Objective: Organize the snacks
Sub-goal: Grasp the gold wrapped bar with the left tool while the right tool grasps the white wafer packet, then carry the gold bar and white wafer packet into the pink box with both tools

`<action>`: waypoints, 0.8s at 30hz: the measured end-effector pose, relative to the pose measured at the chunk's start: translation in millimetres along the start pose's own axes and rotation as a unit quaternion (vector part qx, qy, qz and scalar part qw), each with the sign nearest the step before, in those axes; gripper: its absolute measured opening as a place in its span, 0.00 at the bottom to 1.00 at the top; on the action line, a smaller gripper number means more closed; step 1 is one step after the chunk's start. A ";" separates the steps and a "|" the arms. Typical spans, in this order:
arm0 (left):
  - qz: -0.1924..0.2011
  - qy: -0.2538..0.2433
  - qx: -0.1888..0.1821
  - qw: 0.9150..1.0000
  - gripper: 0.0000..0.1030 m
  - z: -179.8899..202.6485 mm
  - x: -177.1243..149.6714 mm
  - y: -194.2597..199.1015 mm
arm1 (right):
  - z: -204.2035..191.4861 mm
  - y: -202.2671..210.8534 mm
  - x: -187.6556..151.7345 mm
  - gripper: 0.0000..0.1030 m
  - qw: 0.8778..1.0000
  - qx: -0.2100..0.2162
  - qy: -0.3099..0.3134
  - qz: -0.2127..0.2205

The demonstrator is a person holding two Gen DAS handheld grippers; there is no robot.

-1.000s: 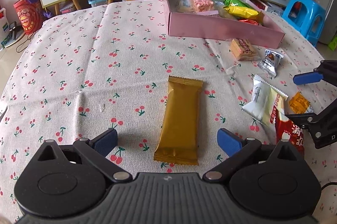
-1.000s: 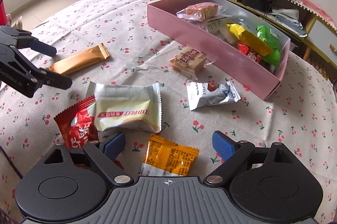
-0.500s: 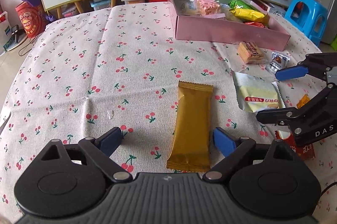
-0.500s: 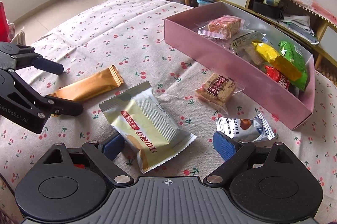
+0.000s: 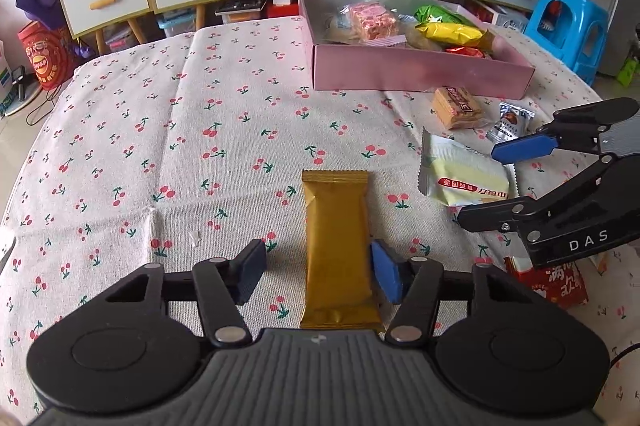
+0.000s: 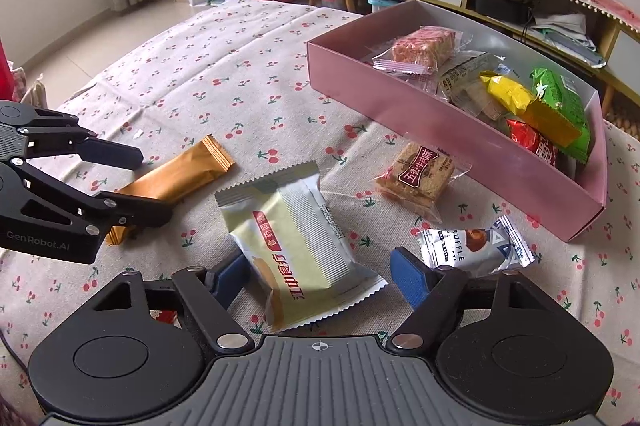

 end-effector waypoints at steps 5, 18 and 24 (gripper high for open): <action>0.003 0.010 0.006 1.000 0.30 -0.5 2.5 1.0 | -0.4 1.7 2.5 0.54 1.000 0.003 -0.007 0.002; 0.002 0.071 0.000 0.997 0.26 -17.1 6.4 5.0 | 13.7 4.5 7.8 0.46 0.997 0.037 -0.075 0.002; 0.012 0.078 -0.006 0.997 0.26 -18.5 13.5 10.1 | 16.8 8.0 10.8 0.46 0.995 0.045 -0.092 0.006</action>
Point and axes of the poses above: each gripper's, at about its wrist camera, not at the fingertips, and y roughly against the way its jaws point, z to its right, x to its top, the point moved 4 cm from there along -y, roughly the way its jaws point, and after that the axes turned 11 degrees about -z, right-handed, at the moved point
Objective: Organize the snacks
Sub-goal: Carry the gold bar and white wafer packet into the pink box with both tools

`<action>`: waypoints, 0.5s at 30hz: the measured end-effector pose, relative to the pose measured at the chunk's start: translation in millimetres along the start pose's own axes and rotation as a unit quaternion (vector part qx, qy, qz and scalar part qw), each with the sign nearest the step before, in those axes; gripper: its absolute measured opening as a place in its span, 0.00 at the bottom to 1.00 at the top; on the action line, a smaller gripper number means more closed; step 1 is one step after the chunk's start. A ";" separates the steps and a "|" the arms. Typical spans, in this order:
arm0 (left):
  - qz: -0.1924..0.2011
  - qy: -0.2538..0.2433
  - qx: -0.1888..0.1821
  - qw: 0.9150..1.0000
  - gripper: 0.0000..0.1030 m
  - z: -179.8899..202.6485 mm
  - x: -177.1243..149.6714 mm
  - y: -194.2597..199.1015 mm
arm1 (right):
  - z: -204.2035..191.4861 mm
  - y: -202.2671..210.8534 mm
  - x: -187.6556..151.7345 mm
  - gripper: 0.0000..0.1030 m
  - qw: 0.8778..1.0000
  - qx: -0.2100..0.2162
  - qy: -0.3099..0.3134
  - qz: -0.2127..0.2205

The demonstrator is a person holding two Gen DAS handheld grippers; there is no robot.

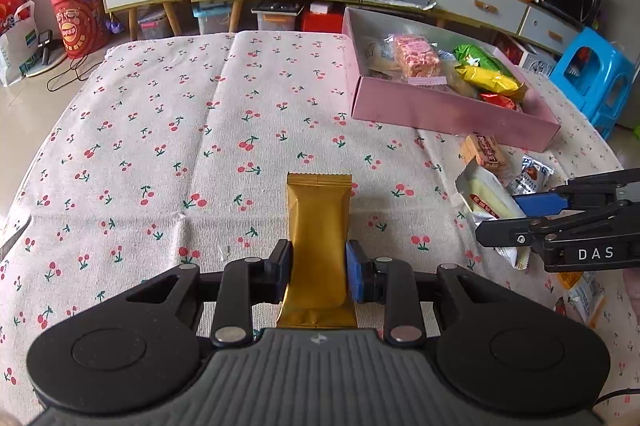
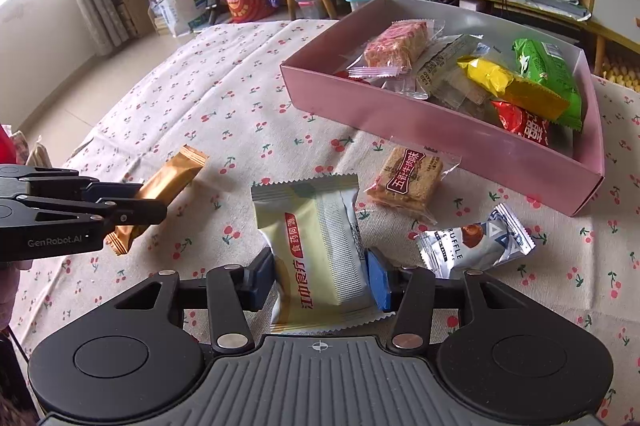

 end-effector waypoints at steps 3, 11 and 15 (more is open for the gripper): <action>0.005 0.004 -0.004 1.000 0.26 1.5 4.9 2.6 | 0.8 3.9 3.7 0.46 1.000 0.004 -0.010 0.007; 0.026 0.016 -0.020 0.999 0.26 10.4 24.7 11.4 | 9.2 20.8 23.3 0.46 0.998 0.007 -0.043 0.039; 0.039 0.024 -0.030 0.999 0.26 15.8 38.9 13.8 | 20.1 29.1 36.3 0.46 0.996 0.000 -0.069 0.061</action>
Point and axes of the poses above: each gripper's, at about its wrist camera, not at the fingertips, and y roughly against the way its jaws point, z to its right, x to its top, the point moved 4 cm from there along -y, roughly the way its jaws point, and after that the axes turned 11 degrees about -z, right-handed, at the moved point
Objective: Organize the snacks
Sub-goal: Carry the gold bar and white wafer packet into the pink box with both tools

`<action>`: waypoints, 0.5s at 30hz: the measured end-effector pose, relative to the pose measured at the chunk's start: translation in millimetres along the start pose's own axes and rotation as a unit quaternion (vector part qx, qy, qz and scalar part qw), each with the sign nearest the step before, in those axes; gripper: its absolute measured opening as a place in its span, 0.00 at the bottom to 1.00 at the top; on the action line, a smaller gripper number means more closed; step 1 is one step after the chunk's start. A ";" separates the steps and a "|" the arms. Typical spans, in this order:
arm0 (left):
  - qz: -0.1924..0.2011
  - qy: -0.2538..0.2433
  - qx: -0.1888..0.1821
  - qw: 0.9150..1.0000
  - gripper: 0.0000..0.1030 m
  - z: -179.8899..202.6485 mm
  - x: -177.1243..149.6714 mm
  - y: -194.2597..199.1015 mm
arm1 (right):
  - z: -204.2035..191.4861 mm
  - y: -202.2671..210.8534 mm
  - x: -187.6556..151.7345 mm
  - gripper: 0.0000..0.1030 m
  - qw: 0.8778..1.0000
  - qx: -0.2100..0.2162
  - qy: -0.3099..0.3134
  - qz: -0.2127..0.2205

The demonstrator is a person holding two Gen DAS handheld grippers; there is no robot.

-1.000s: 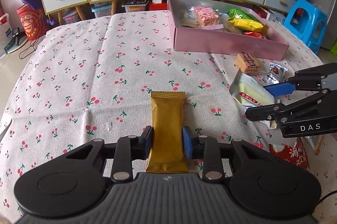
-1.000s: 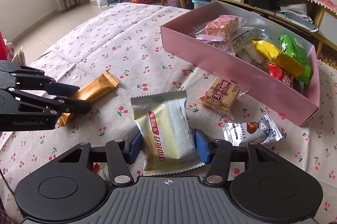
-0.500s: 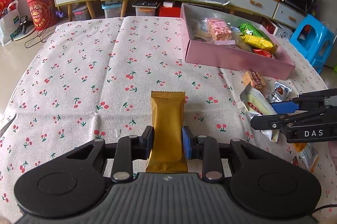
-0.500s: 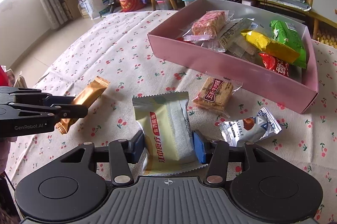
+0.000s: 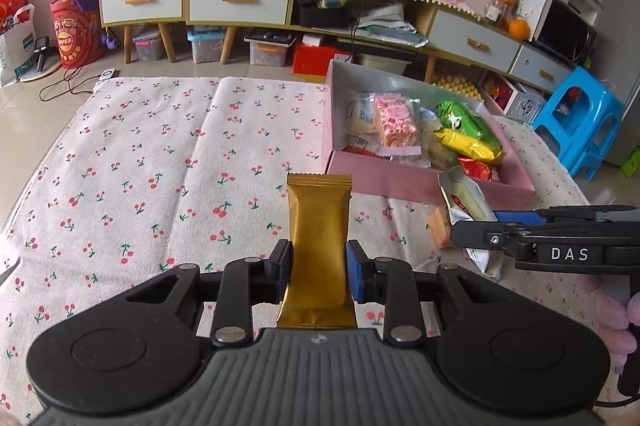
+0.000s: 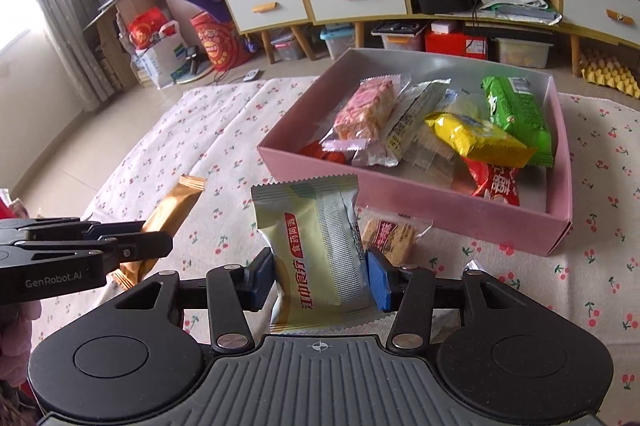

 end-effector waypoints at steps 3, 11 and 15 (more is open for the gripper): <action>0.010 0.005 -0.006 1.000 0.26 7.4 9.2 -0.7 | 9.1 3.2 11.1 0.46 0.999 -0.004 -0.027 0.017; 0.040 0.014 -0.028 0.999 0.26 17.5 36.6 -12.2 | 34.1 2.8 35.3 0.46 0.995 -0.014 -0.084 0.048; 0.050 0.034 -0.037 0.997 0.26 19.1 49.5 -21.1 | 49.6 -1.1 44.8 0.46 0.991 -0.020 -0.117 0.058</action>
Point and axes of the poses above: each gripper's, at about its wrist camera, not at the fingertips, and y roughly against the way its jaws point, z to its right, x to its top, the point moved 4 cm from there along -y, roughly the way its jaws point, and after that the axes turned 11 degrees about -z, right-handed, at the moved point
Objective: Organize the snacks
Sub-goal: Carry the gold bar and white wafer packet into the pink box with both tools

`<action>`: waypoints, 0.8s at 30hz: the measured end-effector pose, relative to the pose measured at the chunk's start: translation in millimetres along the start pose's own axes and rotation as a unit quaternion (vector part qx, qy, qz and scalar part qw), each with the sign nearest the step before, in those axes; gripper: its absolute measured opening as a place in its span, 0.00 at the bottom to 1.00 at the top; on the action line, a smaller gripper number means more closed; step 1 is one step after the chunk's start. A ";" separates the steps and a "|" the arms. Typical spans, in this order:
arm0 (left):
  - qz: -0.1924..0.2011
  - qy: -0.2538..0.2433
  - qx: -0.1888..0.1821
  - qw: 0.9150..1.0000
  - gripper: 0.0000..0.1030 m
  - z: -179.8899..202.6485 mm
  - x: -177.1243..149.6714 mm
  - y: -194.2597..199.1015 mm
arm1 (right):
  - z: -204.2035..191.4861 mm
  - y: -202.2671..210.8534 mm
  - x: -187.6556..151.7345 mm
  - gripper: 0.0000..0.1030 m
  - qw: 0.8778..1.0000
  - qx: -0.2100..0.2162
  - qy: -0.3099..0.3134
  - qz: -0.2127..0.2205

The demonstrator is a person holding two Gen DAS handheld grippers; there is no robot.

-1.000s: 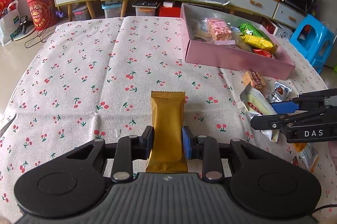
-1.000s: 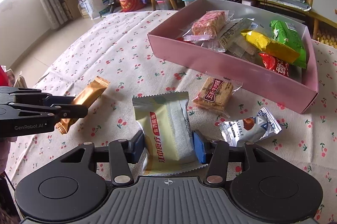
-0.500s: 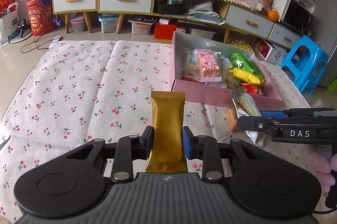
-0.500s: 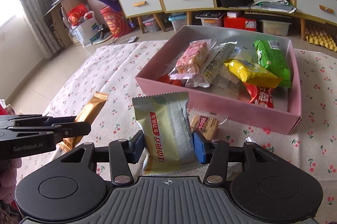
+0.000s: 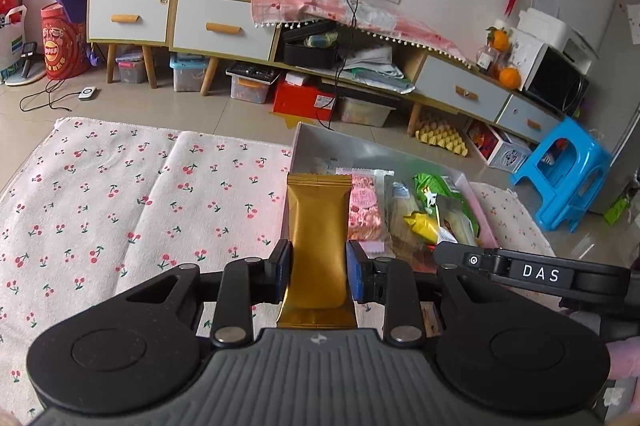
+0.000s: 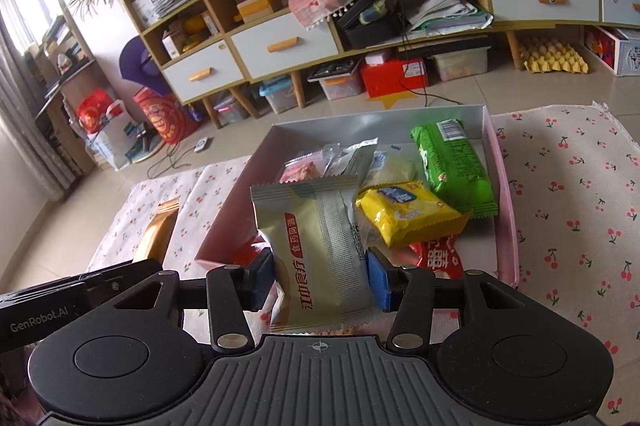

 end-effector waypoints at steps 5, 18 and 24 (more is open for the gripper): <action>0.005 0.024 -0.025 0.999 0.26 2.4 8.6 -14.1 | 10.9 -12.9 8.6 0.46 0.999 -0.001 -0.032 -0.004; -0.005 -0.010 -0.028 1.000 0.26 7.6 20.9 -38.6 | 13.2 -29.3 13.5 0.47 0.999 0.002 -0.045 -0.010; -0.010 -0.004 -0.014 1.000 0.31 4.9 18.4 -45.8 | 12.8 -32.3 14.8 0.48 0.999 0.007 -0.046 -0.012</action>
Point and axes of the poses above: each gripper's, at about its wrist camera, not at the fingertips, and y roughly against the way its jaws point, z to its right, x to its top, the point moved 4 cm from there along -y, roughly the way its jaws point, and after that the axes turned 11 degrees about -z, right-handed, at the moved point
